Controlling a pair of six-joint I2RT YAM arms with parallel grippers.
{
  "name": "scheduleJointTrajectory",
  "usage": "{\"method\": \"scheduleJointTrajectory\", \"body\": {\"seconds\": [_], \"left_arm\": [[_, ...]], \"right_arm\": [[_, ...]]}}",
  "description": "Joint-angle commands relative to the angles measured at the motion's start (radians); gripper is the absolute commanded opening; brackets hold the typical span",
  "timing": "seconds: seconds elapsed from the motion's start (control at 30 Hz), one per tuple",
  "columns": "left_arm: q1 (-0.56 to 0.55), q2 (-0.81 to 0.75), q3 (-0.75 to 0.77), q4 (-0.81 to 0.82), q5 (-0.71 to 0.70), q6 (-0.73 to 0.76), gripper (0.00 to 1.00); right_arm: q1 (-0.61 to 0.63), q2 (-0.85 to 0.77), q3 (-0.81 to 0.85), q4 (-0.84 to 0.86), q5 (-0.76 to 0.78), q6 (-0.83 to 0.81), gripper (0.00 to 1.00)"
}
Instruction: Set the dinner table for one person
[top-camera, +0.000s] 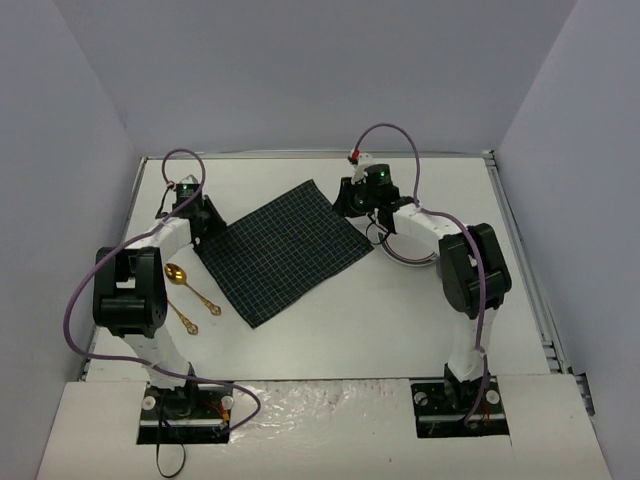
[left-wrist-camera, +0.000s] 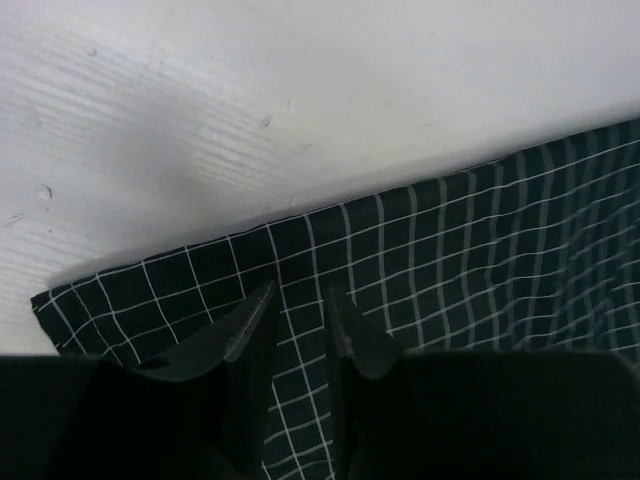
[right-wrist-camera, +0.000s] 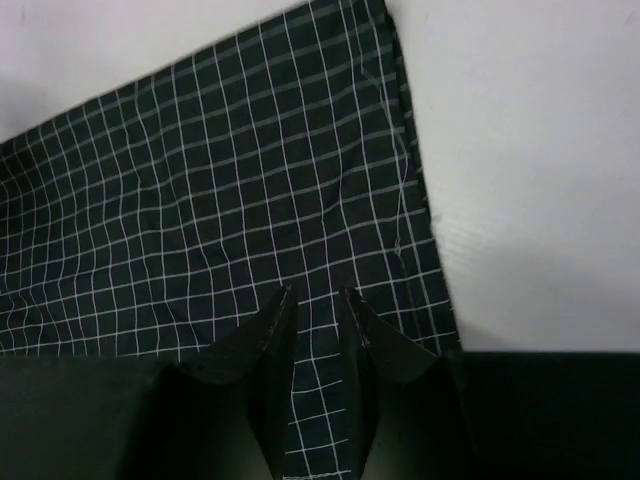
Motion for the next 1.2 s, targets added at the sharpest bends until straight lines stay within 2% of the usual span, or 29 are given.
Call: {"method": "scheduleJointTrajectory", "body": {"seconds": [0.0,0.2,0.4,0.77,0.87,1.07,1.17], "left_arm": [[0.003,0.056,0.063,0.060,0.012,0.022,0.19],[0.007,0.118,0.072,0.048,-0.062,0.033,0.14],[0.033,0.170,0.046,0.028,-0.109,0.002,0.09],[0.090,0.176,0.029,0.017,-0.132,-0.017,0.09],[0.092,0.178,0.046,0.010,-0.130,-0.009,0.09],[0.092,0.165,0.081,-0.006,-0.130,0.022,0.10],[0.099,0.152,0.101,-0.027,-0.138,0.040,0.10]], "right_arm": [[-0.005,0.055,-0.003,0.115,-0.075,0.075,0.18],[-0.034,0.129,-0.038,0.161,-0.070,0.088,0.16],[-0.055,0.166,-0.047,0.132,-0.028,0.064,0.15],[-0.049,0.182,0.041,0.089,-0.017,0.044,0.18],[-0.041,0.181,0.096,0.056,-0.023,0.040,0.23],[-0.023,0.106,0.217,-0.006,-0.044,0.024,0.42],[-0.023,0.032,0.203,-0.012,-0.038,0.026,0.54]]}}
